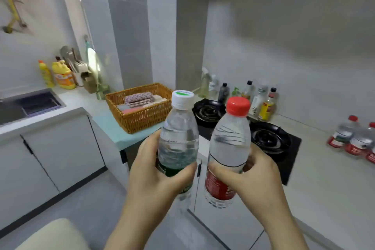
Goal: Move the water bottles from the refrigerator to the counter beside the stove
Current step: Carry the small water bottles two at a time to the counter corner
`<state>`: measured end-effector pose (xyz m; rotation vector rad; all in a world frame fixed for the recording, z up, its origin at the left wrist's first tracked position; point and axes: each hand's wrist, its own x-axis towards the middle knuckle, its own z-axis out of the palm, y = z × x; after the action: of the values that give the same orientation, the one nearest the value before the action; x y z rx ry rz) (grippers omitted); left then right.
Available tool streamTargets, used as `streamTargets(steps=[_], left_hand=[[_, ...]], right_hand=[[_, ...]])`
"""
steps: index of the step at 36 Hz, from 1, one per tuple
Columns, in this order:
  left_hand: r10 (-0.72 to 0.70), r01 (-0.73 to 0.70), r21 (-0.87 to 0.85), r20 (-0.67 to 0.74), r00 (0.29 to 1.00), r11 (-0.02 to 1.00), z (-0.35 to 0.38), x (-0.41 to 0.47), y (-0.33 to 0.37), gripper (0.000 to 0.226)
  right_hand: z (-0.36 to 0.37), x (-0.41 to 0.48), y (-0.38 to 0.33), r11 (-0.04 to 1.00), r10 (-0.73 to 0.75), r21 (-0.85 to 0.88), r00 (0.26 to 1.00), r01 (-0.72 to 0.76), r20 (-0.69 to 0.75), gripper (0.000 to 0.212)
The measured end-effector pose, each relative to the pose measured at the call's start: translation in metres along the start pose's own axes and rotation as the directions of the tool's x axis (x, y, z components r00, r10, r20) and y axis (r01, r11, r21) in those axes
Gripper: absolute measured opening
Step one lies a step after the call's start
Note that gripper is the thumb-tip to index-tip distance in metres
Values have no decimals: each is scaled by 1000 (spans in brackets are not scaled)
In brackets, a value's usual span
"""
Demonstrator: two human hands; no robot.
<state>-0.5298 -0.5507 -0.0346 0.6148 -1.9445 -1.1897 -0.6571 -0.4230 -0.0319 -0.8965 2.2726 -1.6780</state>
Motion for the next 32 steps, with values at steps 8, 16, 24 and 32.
streamTargets(steps=[8, 16, 24, 32], left_hand=[[59, -38, -100, 219, 974, 994, 53, 12, 1, 55], [94, -22, -184, 394, 914, 983, 122, 13, 18, 57], [179, -104, -193, 428, 886, 976, 205, 11, 44, 57], [216, -131, -217, 437, 873, 967, 291, 5, 74, 58]], right_hand=[[-38, -13, 20, 991, 109, -58, 971, -124, -211, 38], [-97, -21, 46, 973, 159, -97, 912, -210, -379, 37], [-174, -16, 73, 964, 158, -117, 869, -239, -469, 39], [-257, -5, 103, 961, 143, -130, 843, -243, -518, 37]])
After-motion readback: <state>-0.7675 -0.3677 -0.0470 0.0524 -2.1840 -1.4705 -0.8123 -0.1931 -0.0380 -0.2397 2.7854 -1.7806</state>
